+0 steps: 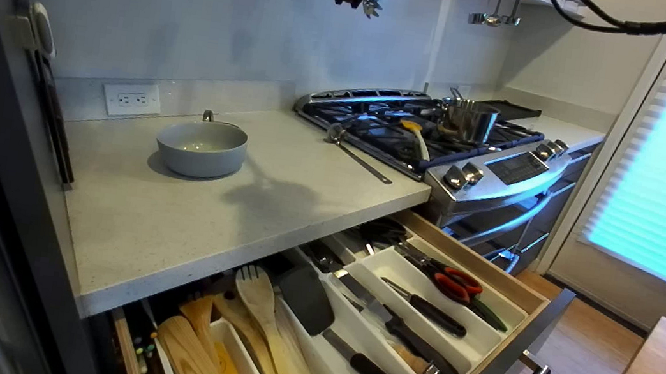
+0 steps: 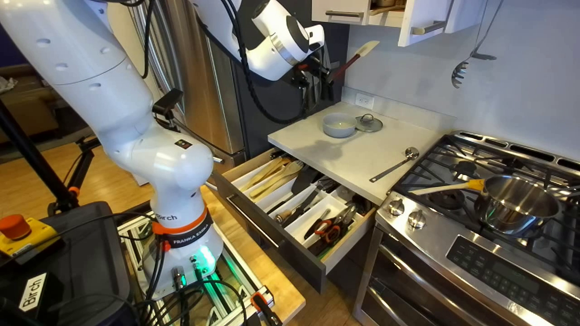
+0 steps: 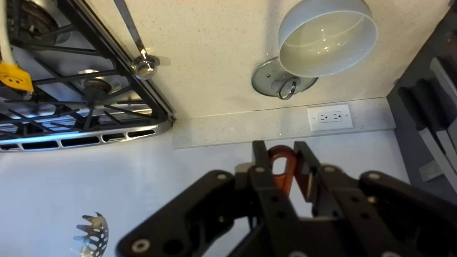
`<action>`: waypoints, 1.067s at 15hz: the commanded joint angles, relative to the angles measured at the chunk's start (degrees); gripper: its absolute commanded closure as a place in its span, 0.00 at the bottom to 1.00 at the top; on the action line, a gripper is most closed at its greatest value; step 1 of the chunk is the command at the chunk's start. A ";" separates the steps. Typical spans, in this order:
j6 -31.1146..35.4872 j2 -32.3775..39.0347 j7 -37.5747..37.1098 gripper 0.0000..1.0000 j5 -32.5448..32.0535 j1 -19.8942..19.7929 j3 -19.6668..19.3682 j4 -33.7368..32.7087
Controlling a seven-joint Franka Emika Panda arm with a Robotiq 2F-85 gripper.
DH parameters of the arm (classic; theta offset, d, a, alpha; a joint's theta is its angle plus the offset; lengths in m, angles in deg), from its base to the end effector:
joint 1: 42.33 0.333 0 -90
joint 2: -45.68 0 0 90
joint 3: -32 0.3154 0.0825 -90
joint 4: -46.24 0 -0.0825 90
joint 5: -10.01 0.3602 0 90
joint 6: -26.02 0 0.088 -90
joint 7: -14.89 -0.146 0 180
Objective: Remove the utensil from the grey bowl and put it in the open cabinet
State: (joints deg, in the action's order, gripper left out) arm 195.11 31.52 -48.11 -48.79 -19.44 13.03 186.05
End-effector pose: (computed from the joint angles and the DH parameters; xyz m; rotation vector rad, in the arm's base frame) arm 0.4881 0.0797 0.4449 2.8578 -0.1587 1.2670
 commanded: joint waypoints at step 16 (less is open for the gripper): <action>-24.07 -1.91 24.96 0.94 20.42 5.89 -2.38 -26.41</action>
State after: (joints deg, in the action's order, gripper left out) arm 177.69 28.79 -34.36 -38.29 -17.53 12.69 166.31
